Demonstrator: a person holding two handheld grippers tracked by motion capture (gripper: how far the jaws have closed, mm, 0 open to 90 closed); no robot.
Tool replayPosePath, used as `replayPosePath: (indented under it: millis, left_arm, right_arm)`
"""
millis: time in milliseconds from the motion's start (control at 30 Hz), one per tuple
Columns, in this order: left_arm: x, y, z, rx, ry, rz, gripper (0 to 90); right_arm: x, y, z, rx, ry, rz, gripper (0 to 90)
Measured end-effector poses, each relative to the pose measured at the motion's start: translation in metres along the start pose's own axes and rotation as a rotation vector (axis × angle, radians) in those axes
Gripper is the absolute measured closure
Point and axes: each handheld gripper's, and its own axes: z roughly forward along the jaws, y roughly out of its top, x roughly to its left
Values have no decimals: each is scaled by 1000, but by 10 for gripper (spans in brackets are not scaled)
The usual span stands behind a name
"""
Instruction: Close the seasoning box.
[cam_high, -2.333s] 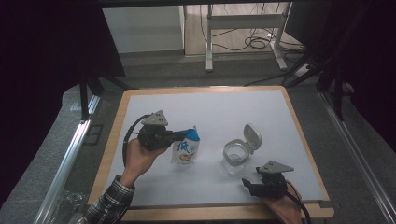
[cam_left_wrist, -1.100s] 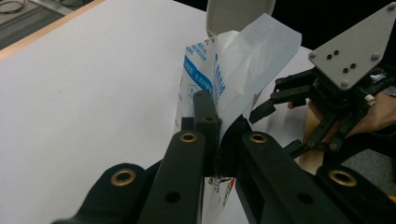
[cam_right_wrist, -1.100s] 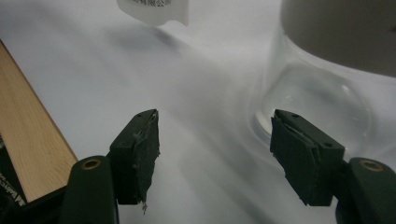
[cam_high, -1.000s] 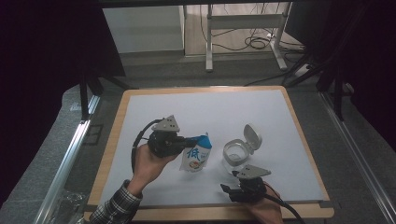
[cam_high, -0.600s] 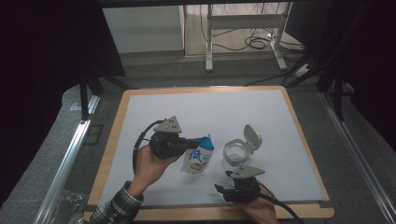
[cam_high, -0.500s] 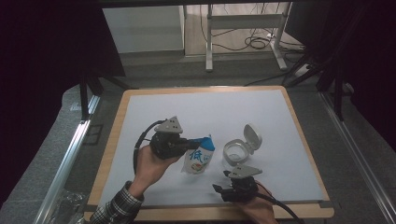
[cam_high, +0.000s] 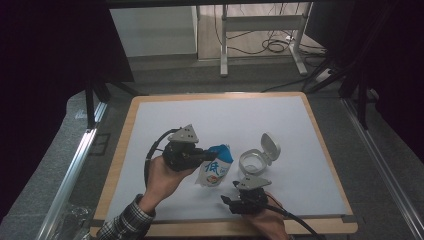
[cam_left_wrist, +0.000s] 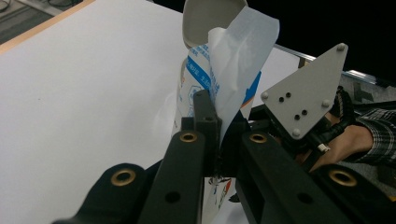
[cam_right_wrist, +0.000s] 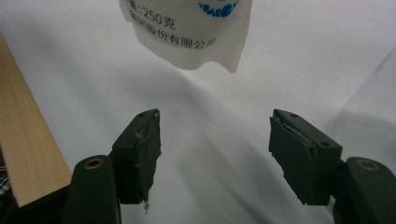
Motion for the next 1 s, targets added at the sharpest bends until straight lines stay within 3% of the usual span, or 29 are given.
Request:
replayPosePath:
  millis: [467,1000]
  left_arm:
    - [-7,8,-3,5,-11,7,898]
    - [-9,11,-9,13,-10,-6,898]
  right_arm:
    - [6,9,15,-12,-6,-5,361]
    - [12,17,29,-62,-62,-48,419]
